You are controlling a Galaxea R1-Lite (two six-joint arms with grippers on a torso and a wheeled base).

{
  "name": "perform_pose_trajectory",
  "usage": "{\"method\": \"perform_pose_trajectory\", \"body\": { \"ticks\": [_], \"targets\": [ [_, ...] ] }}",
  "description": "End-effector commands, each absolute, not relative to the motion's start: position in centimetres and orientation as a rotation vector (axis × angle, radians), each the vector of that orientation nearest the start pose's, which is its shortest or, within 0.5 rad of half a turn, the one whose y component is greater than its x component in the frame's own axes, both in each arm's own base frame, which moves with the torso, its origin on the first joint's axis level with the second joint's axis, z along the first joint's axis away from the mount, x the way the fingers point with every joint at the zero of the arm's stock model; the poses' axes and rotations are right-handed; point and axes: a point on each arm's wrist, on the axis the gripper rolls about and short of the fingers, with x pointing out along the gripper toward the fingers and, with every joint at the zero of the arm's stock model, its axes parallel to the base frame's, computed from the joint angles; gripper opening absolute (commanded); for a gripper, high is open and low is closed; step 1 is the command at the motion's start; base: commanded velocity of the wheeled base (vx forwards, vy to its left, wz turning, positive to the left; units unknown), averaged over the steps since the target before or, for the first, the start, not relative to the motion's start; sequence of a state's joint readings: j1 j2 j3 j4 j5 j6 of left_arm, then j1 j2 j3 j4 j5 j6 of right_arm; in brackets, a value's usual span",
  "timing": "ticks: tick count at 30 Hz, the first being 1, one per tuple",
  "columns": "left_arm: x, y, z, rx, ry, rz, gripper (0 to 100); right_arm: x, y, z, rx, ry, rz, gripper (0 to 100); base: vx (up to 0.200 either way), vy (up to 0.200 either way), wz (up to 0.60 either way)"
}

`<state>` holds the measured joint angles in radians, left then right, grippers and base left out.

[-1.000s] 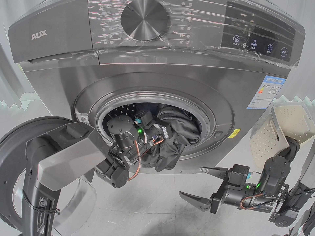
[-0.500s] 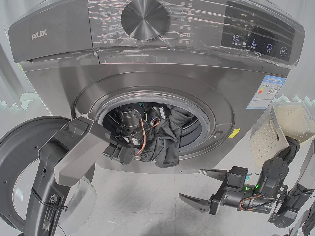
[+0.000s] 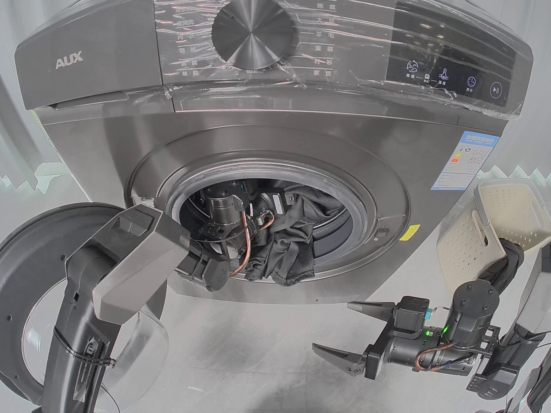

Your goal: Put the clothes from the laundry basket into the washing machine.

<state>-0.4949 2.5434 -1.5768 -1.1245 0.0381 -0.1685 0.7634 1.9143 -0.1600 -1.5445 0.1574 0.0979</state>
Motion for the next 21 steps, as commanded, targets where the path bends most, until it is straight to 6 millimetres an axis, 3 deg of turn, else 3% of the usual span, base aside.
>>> {"method": "perform_pose_trajectory", "body": {
  "ticks": [1,6,10,21],
  "targets": [
    [41.8,-23.6,9.3,-0.175,0.006,-0.502,100,17.4,17.1,7.6,0.025,0.250,0.904,100,0.000,0.000,0.00],
    [39.4,-24.1,8.6,-0.142,0.117,-0.555,100,17.3,17.1,7.5,0.024,0.252,0.909,100,0.000,0.000,0.00],
    [37.7,-24.7,6.7,-0.113,0.215,-0.598,100,17.3,17.1,7.7,0.027,0.244,0.908,100,0.000,0.000,0.00],
    [37.7,-24.5,3.3,-0.040,0.296,-0.589,100,17.3,17.1,7.8,0.028,0.240,0.908,100,0.000,0.000,0.00]
  ]
}}
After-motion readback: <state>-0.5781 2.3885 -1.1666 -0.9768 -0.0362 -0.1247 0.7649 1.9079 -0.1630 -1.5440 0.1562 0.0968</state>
